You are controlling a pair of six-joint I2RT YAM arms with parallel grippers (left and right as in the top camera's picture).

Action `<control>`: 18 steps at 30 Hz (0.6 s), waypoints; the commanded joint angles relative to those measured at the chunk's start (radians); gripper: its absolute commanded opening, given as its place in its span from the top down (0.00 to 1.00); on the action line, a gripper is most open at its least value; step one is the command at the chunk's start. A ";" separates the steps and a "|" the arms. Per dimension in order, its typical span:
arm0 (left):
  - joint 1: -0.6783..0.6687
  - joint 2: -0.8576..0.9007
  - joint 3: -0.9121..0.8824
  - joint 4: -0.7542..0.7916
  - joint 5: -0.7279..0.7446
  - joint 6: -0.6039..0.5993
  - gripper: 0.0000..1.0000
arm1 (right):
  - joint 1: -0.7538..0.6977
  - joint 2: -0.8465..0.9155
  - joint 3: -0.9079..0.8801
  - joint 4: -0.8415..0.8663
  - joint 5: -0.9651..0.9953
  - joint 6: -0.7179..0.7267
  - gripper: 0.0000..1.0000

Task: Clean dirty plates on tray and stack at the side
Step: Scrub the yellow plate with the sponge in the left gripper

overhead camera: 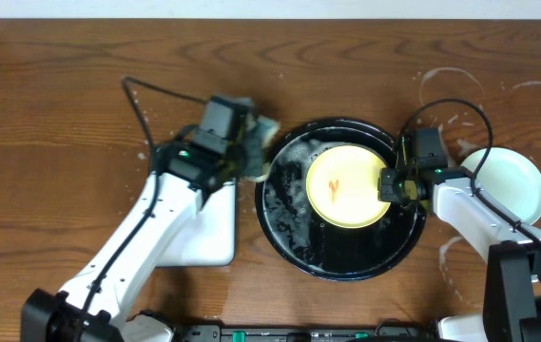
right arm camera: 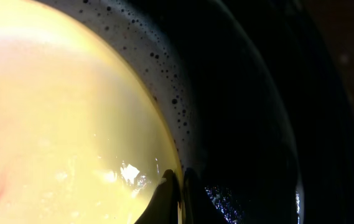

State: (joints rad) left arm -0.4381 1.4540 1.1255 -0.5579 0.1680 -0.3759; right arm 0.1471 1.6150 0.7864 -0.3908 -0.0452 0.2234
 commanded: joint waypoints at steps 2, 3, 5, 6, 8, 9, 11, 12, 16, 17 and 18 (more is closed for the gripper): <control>-0.097 0.105 0.027 0.100 0.194 -0.155 0.92 | -0.021 0.006 0.005 0.001 -0.036 -0.065 0.99; -0.116 0.135 0.027 0.126 0.212 -0.181 0.93 | -0.021 0.006 0.004 -0.003 -0.043 -0.065 0.99; -0.154 0.201 0.027 0.182 0.262 -0.227 0.92 | -0.021 0.006 0.004 -0.011 -0.050 -0.068 0.99; -0.174 0.238 0.027 0.221 0.289 -0.256 0.93 | -0.021 0.006 0.004 -0.016 -0.050 -0.068 0.99; -0.208 0.300 0.027 0.291 0.308 -0.307 0.93 | -0.021 0.006 0.004 -0.025 -0.050 -0.068 0.99; -0.223 0.325 0.027 0.320 0.308 -0.320 0.93 | -0.021 0.006 0.004 -0.026 -0.050 -0.068 0.99; -0.256 0.389 0.027 0.394 0.307 -0.346 0.92 | -0.021 0.006 0.004 -0.031 -0.050 -0.068 0.99; -0.271 0.438 0.027 0.435 0.307 -0.367 0.93 | -0.021 0.006 0.004 -0.032 -0.050 -0.068 0.99; -0.274 0.528 0.027 0.437 0.255 -0.359 0.93 | -0.021 0.006 0.004 -0.033 -0.050 -0.068 0.99; -0.272 0.550 0.027 0.424 0.223 -0.341 0.93 | -0.021 0.006 0.004 -0.034 -0.051 -0.068 0.99; -0.270 0.568 0.027 0.409 0.182 -0.317 0.92 | -0.021 0.006 0.004 -0.035 -0.051 -0.068 0.99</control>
State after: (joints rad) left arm -0.7174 1.9568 1.1469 -0.1104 0.4530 -0.7139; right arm 0.1257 1.6150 0.7895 -0.4126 -0.1040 0.1768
